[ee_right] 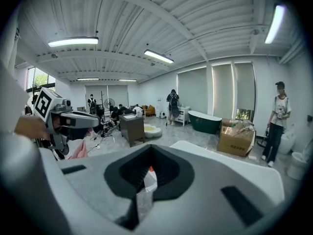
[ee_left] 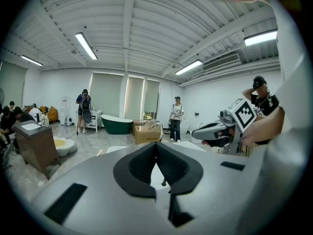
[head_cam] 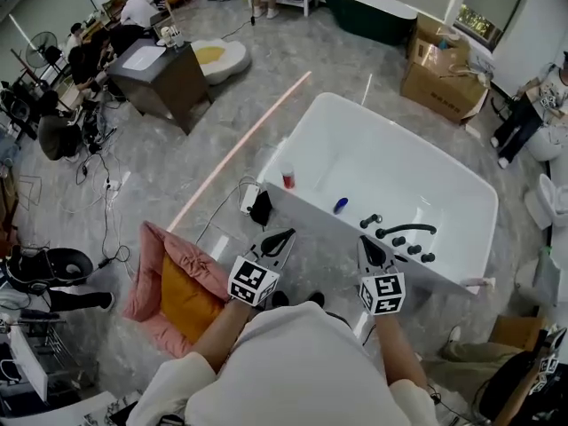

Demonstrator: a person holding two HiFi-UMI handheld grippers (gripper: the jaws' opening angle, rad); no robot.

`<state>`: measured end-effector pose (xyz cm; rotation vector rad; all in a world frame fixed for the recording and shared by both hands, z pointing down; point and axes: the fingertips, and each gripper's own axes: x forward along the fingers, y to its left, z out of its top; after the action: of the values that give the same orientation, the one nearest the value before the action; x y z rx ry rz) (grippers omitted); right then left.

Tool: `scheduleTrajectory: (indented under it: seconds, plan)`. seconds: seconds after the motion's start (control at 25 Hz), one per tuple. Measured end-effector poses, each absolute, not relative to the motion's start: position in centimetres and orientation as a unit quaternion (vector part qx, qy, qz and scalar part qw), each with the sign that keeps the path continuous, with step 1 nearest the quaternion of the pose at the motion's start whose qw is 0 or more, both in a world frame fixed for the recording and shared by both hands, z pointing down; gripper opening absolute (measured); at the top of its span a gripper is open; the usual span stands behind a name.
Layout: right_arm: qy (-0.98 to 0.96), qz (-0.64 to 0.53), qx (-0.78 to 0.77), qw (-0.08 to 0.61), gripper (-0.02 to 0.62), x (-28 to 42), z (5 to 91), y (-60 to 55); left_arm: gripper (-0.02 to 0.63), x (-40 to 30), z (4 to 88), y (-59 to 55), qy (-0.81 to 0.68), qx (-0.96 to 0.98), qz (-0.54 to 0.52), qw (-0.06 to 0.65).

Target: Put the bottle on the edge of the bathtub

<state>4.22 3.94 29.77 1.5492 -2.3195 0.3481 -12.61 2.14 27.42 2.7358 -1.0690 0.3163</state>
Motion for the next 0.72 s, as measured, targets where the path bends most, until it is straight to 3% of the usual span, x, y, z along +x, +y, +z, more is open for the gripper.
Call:
scheduleTrajectory:
  seconds: [0.72]
  plan:
    - [-0.809,0.087,0.563,0.141,0.002,4.4,27.1,5.2,-0.006,-13.1,25.6,2.5,-0.353,0.928,0.089,0.076]
